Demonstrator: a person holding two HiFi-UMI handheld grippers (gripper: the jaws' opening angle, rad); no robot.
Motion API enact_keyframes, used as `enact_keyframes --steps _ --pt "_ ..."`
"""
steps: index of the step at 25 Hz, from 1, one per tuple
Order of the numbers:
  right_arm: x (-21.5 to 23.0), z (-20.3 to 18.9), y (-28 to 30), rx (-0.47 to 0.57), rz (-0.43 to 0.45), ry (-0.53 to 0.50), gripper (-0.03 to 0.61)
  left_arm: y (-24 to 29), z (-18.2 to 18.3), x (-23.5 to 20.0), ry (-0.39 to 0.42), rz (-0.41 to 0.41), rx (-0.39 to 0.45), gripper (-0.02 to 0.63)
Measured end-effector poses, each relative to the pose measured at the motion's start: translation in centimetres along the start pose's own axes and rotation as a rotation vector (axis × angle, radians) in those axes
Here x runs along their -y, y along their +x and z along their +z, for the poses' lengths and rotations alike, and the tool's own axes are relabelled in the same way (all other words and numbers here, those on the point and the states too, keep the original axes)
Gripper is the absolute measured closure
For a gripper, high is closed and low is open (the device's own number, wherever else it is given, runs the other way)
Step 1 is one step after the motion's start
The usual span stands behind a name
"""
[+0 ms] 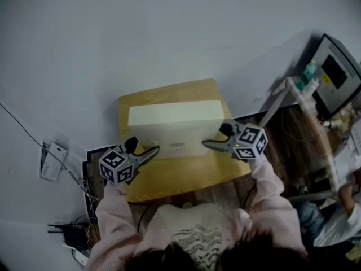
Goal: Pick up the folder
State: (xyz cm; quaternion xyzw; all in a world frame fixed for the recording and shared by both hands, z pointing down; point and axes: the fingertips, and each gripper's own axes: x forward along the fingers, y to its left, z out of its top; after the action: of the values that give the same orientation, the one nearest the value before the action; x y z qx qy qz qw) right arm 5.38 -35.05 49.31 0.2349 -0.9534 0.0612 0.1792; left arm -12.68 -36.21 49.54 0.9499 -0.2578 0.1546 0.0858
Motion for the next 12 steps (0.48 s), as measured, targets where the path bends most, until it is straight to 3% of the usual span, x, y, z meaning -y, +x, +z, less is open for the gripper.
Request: enact_keyframes --steps 12 --pt "-1.3 2.0 -2.5 0.024 0.0 0.023 0.281 -1.5 2.8 2.2 0.001 0.02 0.034 0.261"
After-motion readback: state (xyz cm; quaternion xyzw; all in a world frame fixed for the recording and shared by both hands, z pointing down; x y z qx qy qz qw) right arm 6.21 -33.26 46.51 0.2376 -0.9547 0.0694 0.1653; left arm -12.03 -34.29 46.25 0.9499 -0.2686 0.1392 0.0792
